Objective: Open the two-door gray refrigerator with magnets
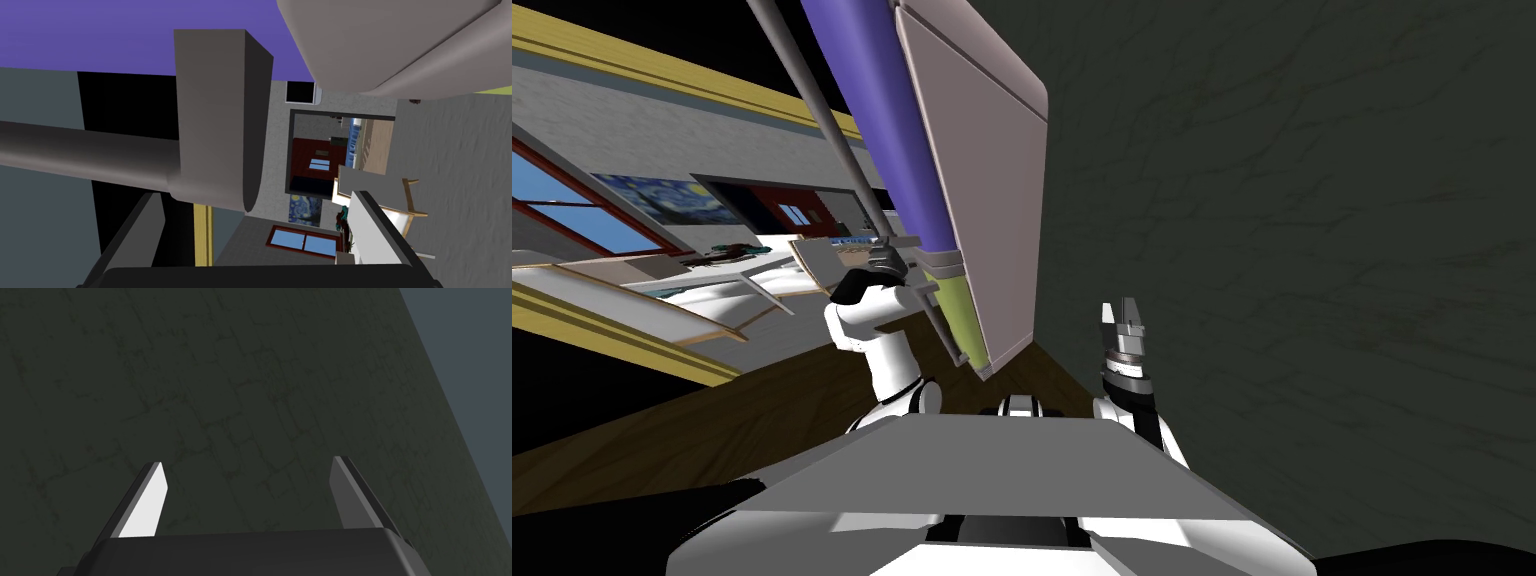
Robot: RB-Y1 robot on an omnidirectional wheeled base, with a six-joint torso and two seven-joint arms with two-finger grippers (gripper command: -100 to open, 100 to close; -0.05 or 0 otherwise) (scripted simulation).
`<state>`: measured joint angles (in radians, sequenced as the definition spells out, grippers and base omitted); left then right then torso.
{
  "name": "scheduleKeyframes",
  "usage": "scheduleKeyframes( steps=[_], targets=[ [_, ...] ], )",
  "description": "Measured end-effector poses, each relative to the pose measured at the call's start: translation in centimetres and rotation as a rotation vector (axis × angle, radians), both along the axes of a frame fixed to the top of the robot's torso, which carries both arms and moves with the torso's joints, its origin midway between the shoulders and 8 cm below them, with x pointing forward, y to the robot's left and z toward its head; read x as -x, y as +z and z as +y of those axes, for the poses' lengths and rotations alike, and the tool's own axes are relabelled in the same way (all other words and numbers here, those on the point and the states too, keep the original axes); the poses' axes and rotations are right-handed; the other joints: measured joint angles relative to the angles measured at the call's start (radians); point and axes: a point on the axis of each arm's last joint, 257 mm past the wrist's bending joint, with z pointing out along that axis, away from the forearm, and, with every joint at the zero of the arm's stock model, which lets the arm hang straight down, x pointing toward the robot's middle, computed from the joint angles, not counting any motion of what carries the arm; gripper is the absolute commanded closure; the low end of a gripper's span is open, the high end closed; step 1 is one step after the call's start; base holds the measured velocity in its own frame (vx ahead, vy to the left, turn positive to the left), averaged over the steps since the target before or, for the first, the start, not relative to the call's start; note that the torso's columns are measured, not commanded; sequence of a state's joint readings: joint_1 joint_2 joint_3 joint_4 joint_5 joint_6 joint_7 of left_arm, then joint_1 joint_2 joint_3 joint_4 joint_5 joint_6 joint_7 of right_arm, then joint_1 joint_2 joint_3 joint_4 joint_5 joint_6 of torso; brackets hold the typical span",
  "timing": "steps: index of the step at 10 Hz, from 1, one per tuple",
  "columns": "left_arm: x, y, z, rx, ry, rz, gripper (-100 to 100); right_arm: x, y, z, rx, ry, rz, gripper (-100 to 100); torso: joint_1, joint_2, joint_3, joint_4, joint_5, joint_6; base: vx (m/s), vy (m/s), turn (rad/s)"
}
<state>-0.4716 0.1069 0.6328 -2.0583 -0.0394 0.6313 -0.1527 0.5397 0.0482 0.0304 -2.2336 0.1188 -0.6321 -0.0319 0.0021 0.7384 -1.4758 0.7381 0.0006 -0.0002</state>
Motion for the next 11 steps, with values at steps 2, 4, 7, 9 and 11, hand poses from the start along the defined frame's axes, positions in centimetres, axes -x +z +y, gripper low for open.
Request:
scheduleKeyframes(
  steps=[2, 4, 7, 9, 11],
  targets=[
    [-0.1, 0.3, 0.5, 0.026, 0.004, 0.006, -100, 0.0, 0.0, 0.0, 0.000, 0.000, 0.000, 0, -0.002, 0.000, 0.000, 0.000, -0.001, 0.000, 0.020, -0.029, -0.001],
    [-0.4, 0.3, 0.6, 0.031, 0.003, 0.006, -100, 0.0, 0.0, 0.0, 0.000, 0.000, 0.000, 0, 0.000, 0.001, 0.000, 0.000, 0.000, 0.000, -0.006, 0.012, 0.012],
    [-1.1, 0.7, 0.6, 0.031, 0.006, 0.004, -100, 0.0, 0.0, 0.0, 0.000, 0.000, 0.000, 0, -0.002, 0.000, 0.000, 0.000, -0.001, 0.000, -0.012, 0.017, 0.009],
    [-1.7, 0.8, 0.5, 0.032, 0.007, 0.005, -100, 0.0, 0.0, 0.0, 0.000, 0.000, 0.000, 0, -0.002, -0.002, -0.001, 0.000, -0.001, 0.001, -0.011, 0.009, 0.009],
    [-2.4, 0.7, 0.3, 0.039, 0.003, 0.007, -100, 0.0, 0.0, 0.0, 0.000, 0.000, 0.000, 0, -0.001, -0.004, -0.004, 0.000, -0.002, 0.002, -0.015, 0.011, 0.009]
  ],
)
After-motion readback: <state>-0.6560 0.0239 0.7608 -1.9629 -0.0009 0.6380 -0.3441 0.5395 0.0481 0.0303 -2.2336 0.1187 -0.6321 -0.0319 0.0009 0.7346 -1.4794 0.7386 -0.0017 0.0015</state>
